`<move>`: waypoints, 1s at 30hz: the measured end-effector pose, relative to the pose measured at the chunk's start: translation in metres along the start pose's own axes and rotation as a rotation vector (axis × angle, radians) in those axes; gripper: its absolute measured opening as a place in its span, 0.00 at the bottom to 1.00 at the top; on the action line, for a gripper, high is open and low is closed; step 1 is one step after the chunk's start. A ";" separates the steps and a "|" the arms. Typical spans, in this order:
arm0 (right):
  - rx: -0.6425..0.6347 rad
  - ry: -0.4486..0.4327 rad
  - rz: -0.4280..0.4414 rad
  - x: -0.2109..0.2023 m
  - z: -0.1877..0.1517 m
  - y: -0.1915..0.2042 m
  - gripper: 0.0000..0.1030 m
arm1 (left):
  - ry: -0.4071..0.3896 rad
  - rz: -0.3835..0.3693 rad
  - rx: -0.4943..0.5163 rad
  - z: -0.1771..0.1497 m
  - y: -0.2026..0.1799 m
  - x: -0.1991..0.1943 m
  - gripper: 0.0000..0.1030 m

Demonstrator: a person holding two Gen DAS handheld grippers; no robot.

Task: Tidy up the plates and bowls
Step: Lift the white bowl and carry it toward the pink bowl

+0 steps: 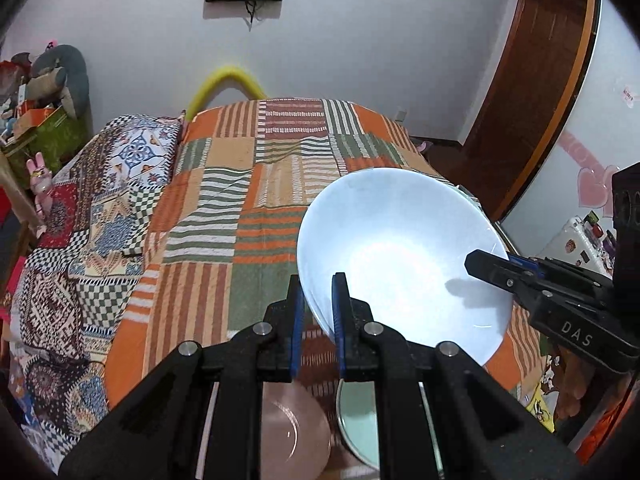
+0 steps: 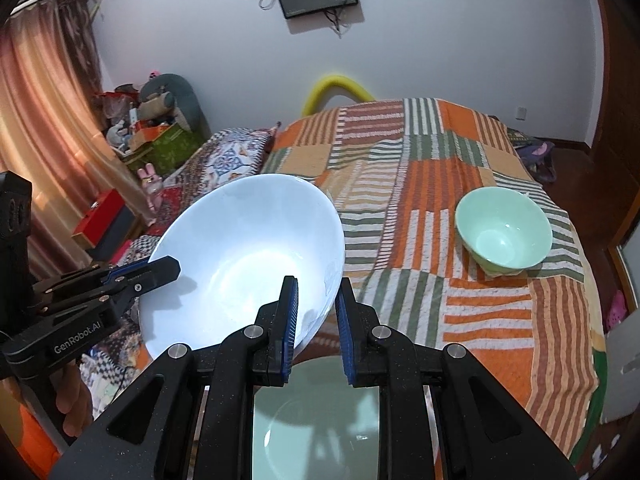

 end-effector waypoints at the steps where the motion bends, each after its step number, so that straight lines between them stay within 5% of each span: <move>1: -0.007 -0.005 0.004 -0.003 -0.001 0.004 0.17 | -0.003 0.000 -0.004 -0.004 0.002 -0.005 0.12; 15: -0.069 0.000 0.062 -0.009 -0.031 0.045 0.17 | -0.033 0.053 -0.058 -0.047 0.029 -0.055 0.11; 30: -0.133 0.080 0.129 0.018 -0.061 0.090 0.17 | 0.022 0.107 -0.163 -0.098 0.079 -0.052 0.11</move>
Point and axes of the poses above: each gripper's, at about its wrist camera, not at the fingertips, and x roughly the way its jaws point, y to its left, z to its top, the point moved 10 cm from there along x, roughly the way its jaws point, and after that the axes turned 5 degrees about y, right-handed, at the moved point
